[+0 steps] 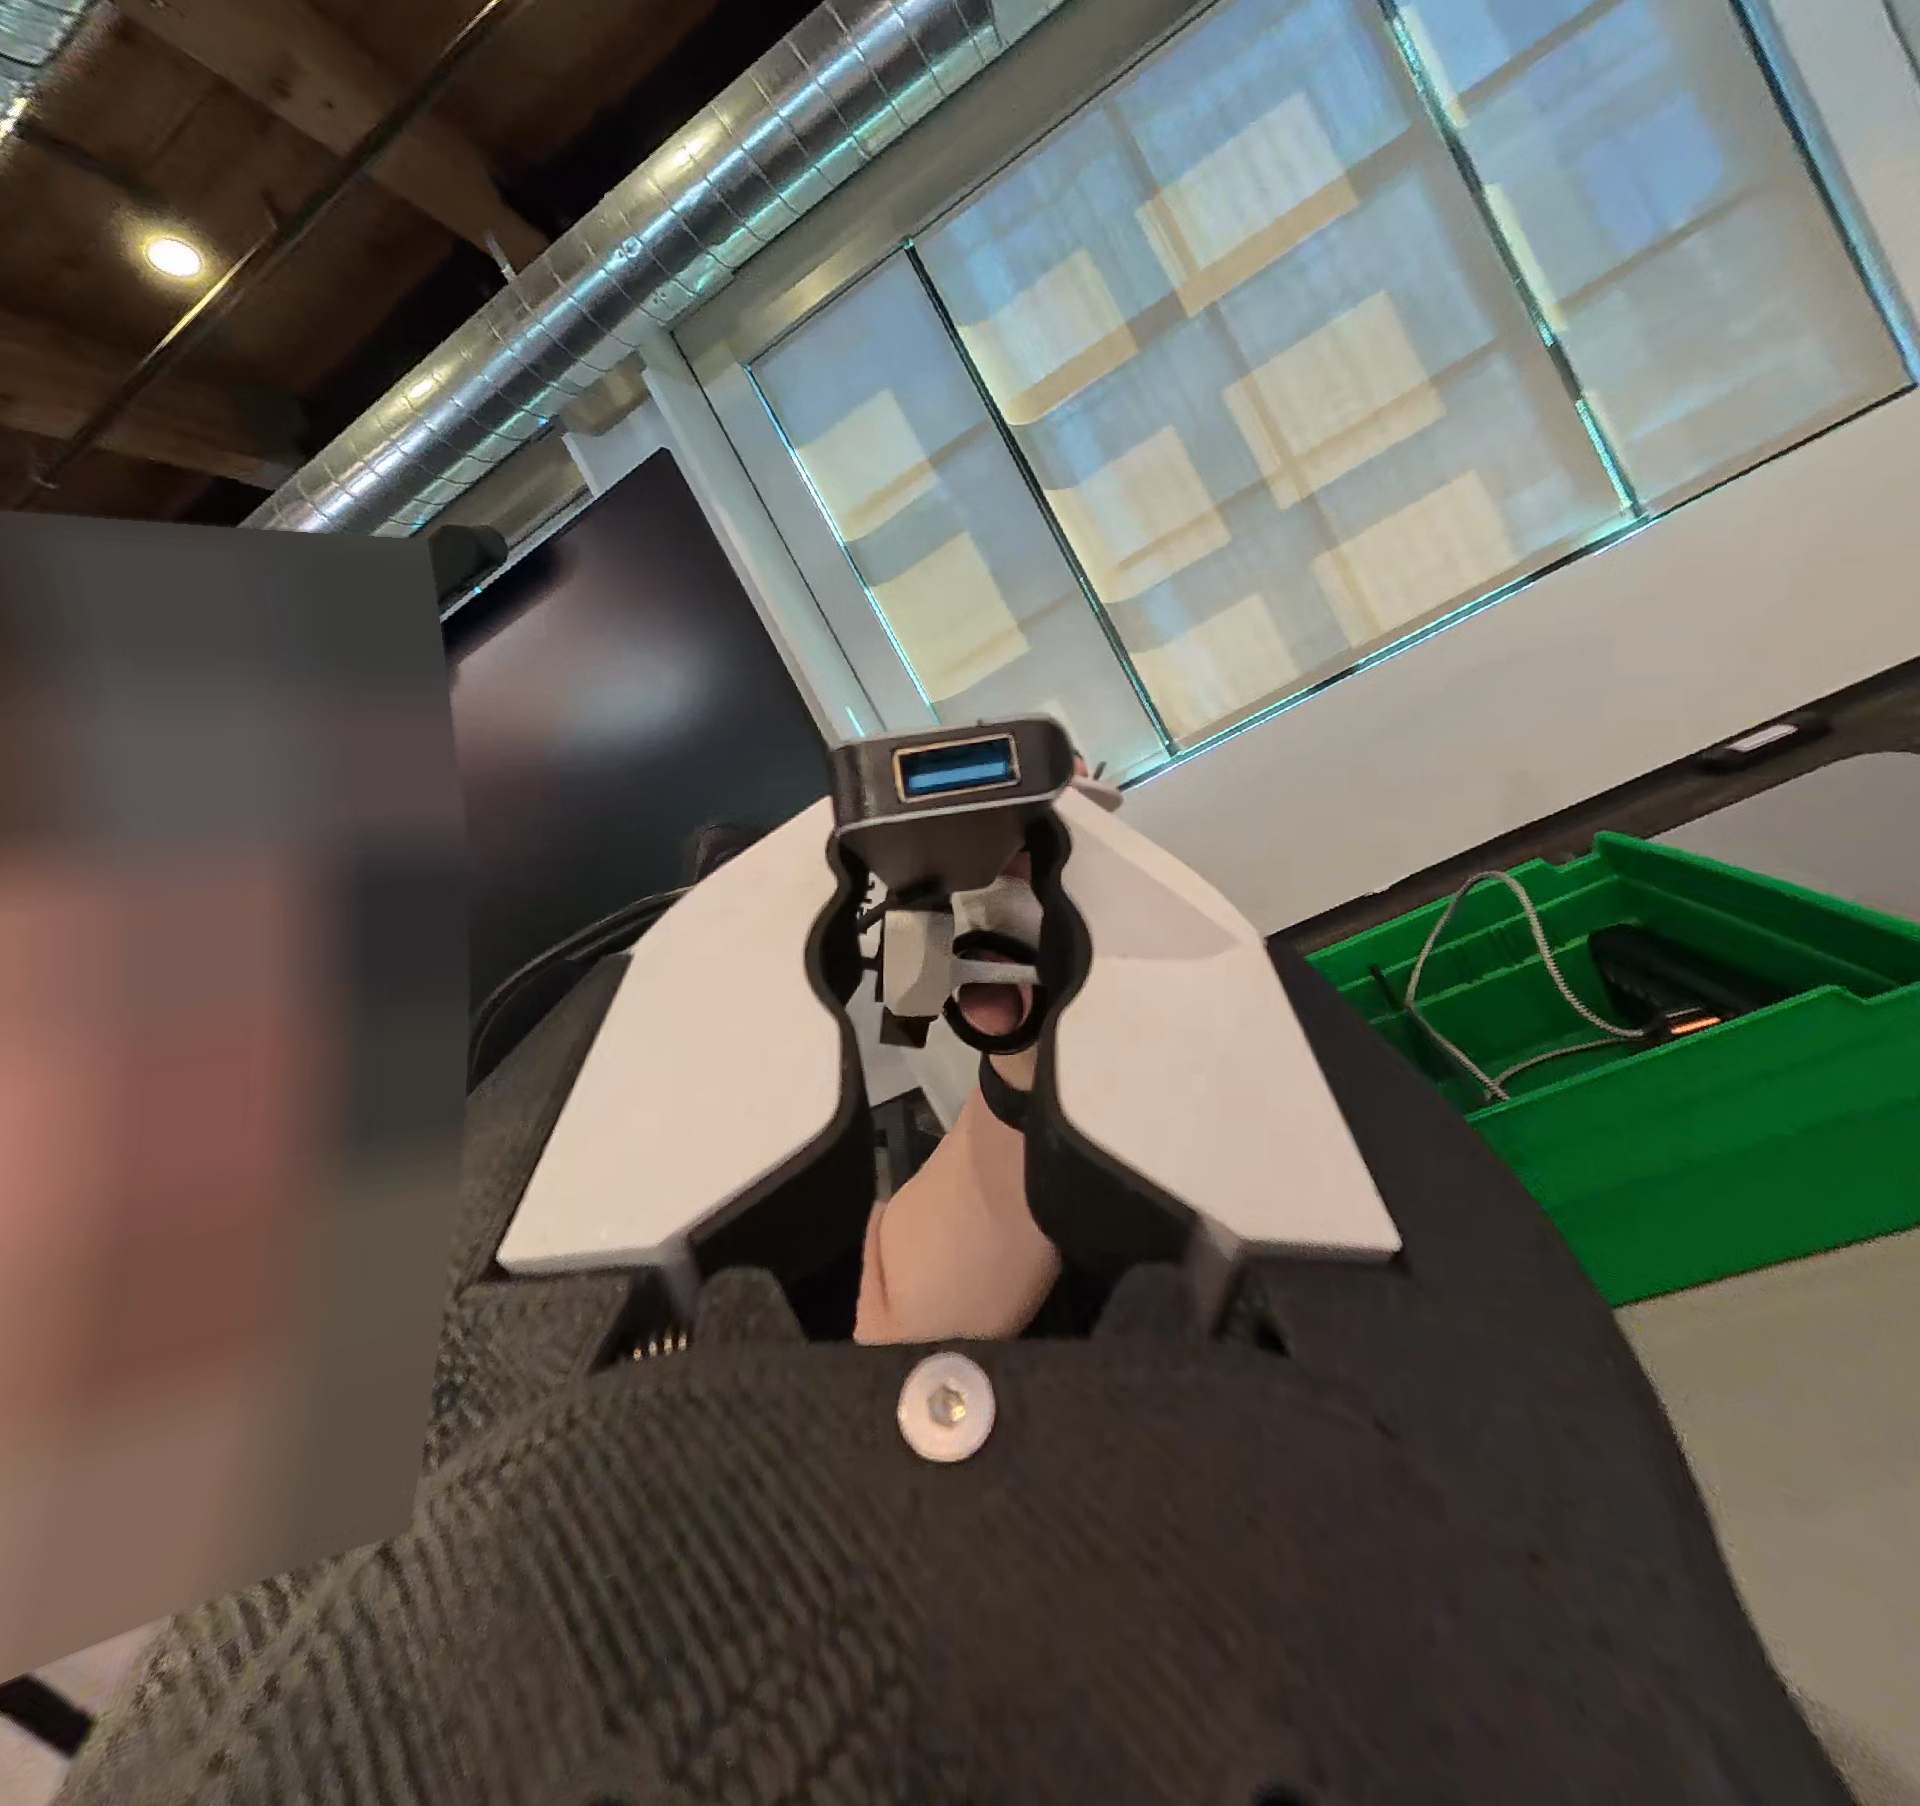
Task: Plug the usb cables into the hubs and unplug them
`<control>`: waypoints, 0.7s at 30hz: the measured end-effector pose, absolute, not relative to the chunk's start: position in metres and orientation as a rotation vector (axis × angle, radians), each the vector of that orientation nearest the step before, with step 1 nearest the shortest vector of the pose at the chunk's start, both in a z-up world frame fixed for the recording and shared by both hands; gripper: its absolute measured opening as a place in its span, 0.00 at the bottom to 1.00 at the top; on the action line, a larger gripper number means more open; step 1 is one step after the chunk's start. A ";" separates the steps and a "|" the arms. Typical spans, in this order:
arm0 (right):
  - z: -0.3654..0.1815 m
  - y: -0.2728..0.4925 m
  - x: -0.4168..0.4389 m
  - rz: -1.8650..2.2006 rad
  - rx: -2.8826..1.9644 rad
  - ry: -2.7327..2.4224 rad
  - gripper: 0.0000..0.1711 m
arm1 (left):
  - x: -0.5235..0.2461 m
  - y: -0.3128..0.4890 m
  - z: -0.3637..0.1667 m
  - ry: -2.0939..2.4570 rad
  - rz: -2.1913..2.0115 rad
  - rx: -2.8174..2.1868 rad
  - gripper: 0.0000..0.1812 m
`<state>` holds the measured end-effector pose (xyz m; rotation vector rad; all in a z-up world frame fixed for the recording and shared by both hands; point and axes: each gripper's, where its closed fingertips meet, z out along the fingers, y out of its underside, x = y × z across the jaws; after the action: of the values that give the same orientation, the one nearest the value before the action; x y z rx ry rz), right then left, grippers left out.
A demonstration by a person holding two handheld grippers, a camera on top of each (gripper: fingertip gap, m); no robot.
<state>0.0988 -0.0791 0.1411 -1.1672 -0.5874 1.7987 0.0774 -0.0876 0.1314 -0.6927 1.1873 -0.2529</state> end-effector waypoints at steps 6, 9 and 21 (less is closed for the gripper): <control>0.130 -0.080 0.086 1.862 -1.220 -0.579 0.18 | 0.075 -0.089 0.117 1.303 -0.180 -0.674 0.09; 0.125 -0.079 0.086 1.888 -1.248 -0.564 0.18 | 0.075 -0.087 0.113 1.326 -0.092 -0.659 0.06; 0.112 -0.041 0.108 1.454 -1.391 -0.498 0.25 | 0.066 -0.062 0.122 1.206 0.175 -0.734 0.06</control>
<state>0.1077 -0.0407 0.1116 -1.3911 -0.4985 1.4538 0.0660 -0.0622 0.1220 -0.7342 1.2056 0.1753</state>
